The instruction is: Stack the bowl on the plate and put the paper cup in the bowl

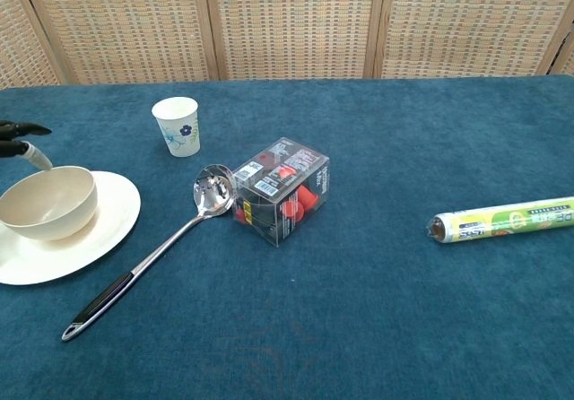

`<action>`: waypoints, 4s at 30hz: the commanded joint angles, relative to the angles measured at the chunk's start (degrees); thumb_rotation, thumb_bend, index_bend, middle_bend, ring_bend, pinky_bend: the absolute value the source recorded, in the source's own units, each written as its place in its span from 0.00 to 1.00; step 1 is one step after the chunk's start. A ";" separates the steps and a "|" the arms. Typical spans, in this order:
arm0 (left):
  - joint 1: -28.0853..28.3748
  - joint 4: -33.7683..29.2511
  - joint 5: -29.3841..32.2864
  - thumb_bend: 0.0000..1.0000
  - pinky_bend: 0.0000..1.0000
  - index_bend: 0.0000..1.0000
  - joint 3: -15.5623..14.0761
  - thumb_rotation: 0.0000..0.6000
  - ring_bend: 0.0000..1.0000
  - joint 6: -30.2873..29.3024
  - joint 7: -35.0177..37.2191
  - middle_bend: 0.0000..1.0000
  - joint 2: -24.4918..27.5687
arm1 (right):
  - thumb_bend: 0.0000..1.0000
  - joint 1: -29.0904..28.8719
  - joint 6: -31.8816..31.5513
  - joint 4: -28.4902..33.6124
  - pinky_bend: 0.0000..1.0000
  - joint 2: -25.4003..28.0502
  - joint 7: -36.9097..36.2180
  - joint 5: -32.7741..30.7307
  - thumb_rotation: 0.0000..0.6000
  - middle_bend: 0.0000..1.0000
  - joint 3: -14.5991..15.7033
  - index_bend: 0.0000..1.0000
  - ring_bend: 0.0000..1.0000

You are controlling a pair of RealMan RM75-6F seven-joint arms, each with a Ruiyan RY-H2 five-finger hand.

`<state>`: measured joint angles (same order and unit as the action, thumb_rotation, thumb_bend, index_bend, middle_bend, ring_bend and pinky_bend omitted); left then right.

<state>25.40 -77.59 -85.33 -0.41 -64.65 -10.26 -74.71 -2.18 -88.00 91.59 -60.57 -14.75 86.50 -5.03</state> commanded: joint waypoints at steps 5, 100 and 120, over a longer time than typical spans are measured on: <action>-0.19 -5.98 -0.27 0.12 0.00 0.22 2.62 1.00 0.00 -3.79 3.05 0.00 5.86 | 0.14 -0.15 0.18 0.10 0.00 -0.11 0.39 0.19 1.00 0.00 0.08 0.01 0.00; 25.45 15.87 27.84 0.46 0.02 0.71 14.34 1.00 0.00 11.28 -17.83 0.05 -17.41 | 0.14 -1.63 7.72 -6.84 0.00 -0.51 -10.21 -5.86 1.00 0.00 -1.51 0.01 0.00; 9.21 -23.67 12.12 0.46 0.01 0.71 4.58 1.00 0.00 2.44 -7.68 0.05 15.79 | 0.14 -0.60 4.44 -4.28 0.00 -0.45 -6.12 -4.76 1.00 0.00 -1.57 0.01 0.00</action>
<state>37.76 -99.58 -69.29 7.05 -60.44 -21.61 -61.88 -2.87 -83.43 87.20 -61.06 -20.94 81.63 -6.63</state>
